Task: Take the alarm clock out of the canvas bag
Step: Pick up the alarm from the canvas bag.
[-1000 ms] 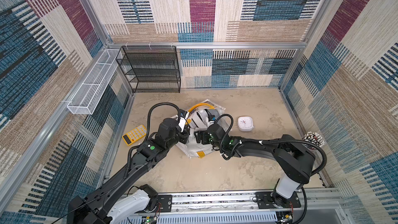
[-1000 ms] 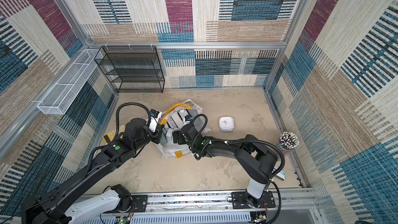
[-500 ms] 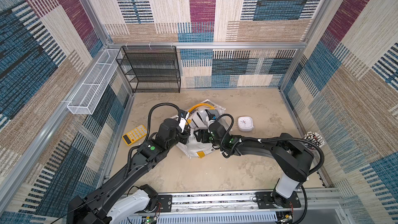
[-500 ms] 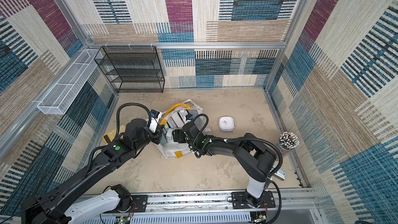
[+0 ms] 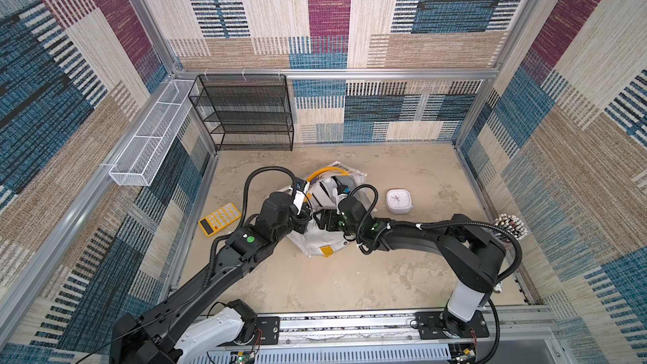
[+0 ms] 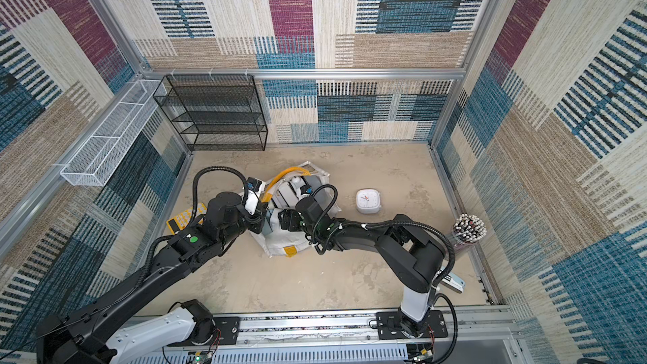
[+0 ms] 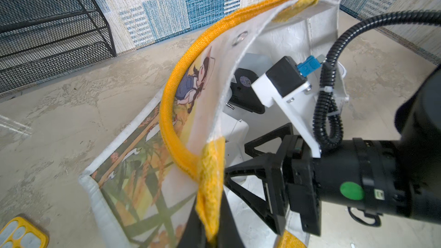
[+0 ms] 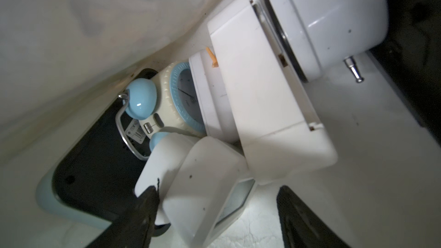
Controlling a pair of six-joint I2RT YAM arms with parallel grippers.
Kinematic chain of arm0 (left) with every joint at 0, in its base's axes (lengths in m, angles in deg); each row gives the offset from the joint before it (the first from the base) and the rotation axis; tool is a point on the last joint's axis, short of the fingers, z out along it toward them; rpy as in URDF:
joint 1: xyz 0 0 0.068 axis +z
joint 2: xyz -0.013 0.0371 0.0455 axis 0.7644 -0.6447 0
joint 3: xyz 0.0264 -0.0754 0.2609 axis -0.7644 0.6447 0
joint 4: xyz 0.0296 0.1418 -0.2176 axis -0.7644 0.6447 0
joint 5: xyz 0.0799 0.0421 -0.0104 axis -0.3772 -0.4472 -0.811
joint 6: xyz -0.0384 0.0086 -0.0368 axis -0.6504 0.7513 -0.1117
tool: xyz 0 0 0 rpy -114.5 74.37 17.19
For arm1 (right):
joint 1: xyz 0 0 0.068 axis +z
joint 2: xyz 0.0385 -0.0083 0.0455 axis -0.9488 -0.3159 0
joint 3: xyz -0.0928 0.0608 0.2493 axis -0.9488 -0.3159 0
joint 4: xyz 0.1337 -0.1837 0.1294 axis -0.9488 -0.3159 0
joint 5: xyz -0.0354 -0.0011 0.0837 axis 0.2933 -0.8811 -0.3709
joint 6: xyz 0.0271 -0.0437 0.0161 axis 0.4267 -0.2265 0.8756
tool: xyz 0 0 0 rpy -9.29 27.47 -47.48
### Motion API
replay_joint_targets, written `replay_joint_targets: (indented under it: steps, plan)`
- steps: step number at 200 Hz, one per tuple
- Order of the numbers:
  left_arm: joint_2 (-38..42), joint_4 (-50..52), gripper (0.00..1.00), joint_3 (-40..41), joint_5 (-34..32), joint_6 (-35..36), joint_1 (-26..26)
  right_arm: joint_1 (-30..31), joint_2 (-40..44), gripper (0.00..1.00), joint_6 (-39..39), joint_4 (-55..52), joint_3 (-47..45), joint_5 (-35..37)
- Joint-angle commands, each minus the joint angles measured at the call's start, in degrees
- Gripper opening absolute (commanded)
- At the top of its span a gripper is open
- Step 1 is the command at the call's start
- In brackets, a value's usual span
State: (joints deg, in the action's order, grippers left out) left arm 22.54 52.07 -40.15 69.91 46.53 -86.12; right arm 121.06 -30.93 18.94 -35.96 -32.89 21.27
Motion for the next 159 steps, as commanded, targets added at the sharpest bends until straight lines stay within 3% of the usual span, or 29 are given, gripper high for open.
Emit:
replay_joint_targets:
  steps: [1,116,159]
  plan:
    - [-0.1,-0.8,0.00,-0.7,-1.0,-1.0,-0.3,-0.1,-0.3,0.80,0.9,0.8,0.4,-0.9]
    - [-0.4,0.5,0.00,-1.1,-2.2,0.2,-0.7,-1.0,0.8,0.70,-1.2,0.6,-1.3,-1.3]
    - [-0.6,0.5,0.00,-1.1,-2.2,0.3,-0.8,-1.1,0.9,0.57,-1.3,-0.2,-1.1,-0.8]
